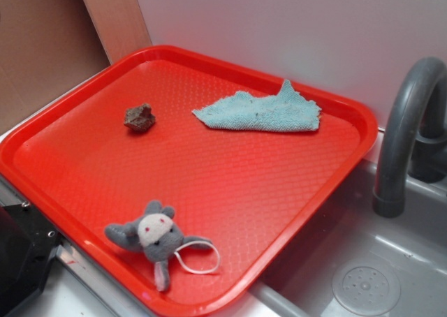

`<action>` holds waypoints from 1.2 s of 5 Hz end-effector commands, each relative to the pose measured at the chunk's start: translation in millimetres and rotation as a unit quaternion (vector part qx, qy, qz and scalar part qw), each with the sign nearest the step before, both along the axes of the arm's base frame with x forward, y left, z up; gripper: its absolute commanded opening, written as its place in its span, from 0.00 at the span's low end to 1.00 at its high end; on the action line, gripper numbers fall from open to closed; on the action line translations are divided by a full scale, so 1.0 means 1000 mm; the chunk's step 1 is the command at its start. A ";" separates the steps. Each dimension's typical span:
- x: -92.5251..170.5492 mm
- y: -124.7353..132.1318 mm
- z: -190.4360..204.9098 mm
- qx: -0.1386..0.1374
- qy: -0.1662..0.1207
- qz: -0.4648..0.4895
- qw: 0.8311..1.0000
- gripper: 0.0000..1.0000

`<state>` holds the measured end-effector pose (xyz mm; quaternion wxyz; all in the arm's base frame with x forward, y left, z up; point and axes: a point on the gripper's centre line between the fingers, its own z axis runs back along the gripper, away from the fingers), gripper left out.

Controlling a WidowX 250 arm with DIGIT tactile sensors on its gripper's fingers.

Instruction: Grab the blue cloth.

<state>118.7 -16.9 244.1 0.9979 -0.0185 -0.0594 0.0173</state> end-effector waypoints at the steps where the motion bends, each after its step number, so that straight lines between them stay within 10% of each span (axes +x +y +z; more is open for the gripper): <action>1: 0.000 0.000 0.000 0.000 0.000 0.000 1.000 1.00; 3: 0.025 0.001 -0.004 0.015 -0.010 0.011 1.000 1.00; 6: 0.134 0.008 -0.054 0.062 -0.073 -0.140 0.986 1.00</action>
